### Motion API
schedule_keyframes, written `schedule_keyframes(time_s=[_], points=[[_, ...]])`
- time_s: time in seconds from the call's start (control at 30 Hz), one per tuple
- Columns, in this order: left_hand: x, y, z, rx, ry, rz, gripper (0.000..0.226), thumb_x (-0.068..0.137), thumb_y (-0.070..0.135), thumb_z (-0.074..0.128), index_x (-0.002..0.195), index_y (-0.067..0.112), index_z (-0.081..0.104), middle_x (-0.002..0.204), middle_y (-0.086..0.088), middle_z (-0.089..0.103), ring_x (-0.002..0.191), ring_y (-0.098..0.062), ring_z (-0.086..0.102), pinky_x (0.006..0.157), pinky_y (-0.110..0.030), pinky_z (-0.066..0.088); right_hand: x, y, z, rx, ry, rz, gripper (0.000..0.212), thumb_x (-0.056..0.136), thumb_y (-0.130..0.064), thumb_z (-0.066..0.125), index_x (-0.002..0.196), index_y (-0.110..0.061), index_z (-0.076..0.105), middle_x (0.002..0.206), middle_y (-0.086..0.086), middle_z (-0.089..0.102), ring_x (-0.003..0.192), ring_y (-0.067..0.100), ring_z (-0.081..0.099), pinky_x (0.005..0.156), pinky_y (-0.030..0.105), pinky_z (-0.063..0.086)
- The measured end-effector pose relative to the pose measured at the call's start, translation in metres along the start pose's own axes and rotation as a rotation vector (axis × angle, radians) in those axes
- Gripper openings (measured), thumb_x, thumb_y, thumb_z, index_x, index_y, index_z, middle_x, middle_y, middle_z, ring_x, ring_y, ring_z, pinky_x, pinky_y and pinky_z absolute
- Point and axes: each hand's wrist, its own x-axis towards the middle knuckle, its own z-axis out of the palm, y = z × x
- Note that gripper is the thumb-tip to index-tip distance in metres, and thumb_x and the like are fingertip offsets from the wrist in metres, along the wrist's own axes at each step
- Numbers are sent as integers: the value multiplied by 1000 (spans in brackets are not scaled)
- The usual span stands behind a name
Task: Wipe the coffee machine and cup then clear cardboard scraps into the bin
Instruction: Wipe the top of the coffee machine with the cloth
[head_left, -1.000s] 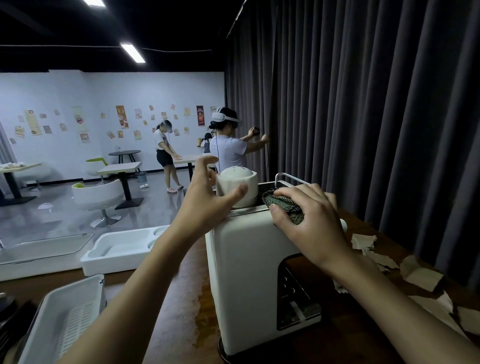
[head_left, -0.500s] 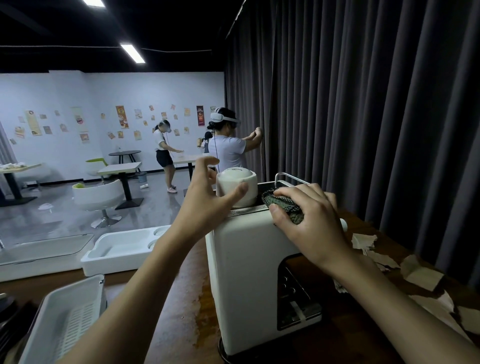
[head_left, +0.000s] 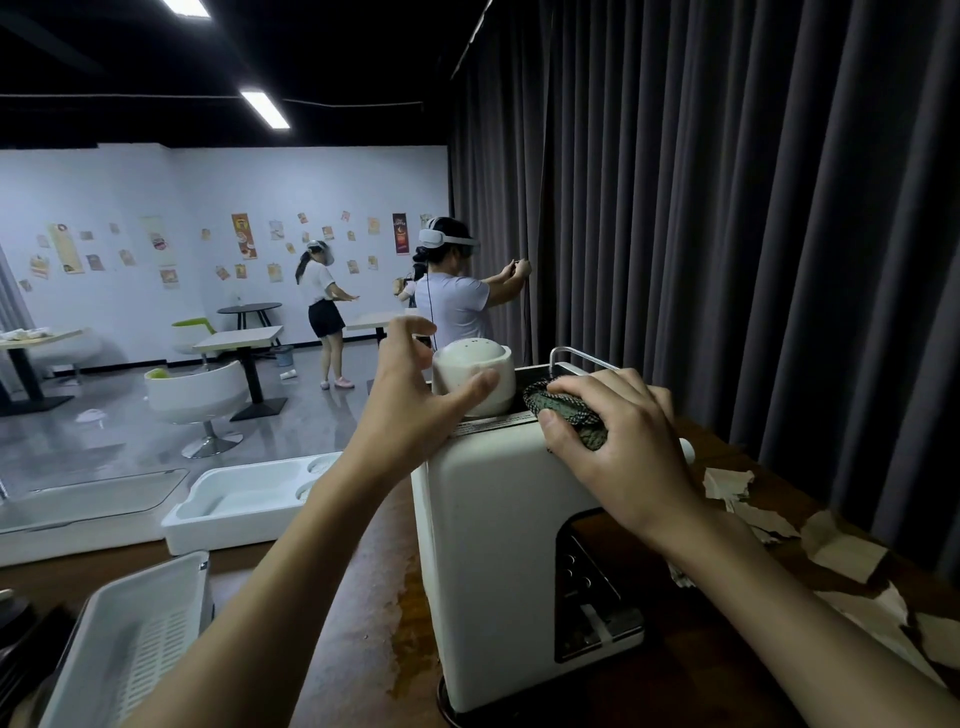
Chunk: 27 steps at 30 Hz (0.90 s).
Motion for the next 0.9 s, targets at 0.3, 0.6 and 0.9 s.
schedule_keyframes(time_s=[0.3,0.6,0.9], points=[[1,-3,4,18,21,1,62,79,45,76,128,31,41,120,2,56,101,1,60,71,-7,44,-1,-2,-2,-3,-8,-1,40,84,-51,48,103,-24,70,103,-11,67,106,15,56,91,42,38],[1,0,3,12,13,-2,63,80,47,71,132,34,38,122,7,54,109,-5,57,83,-23,48,0,-2,-2,-1,-7,2,41,83,-52,47,103,-24,70,102,-10,68,106,15,56,90,41,36],[1,-1,2,2,0,-38,66,77,44,67,136,37,37,127,6,57,108,-5,59,87,-24,52,-1,-3,-2,2,1,0,40,83,-51,47,102,-24,70,102,-11,67,106,15,56,90,41,37]])
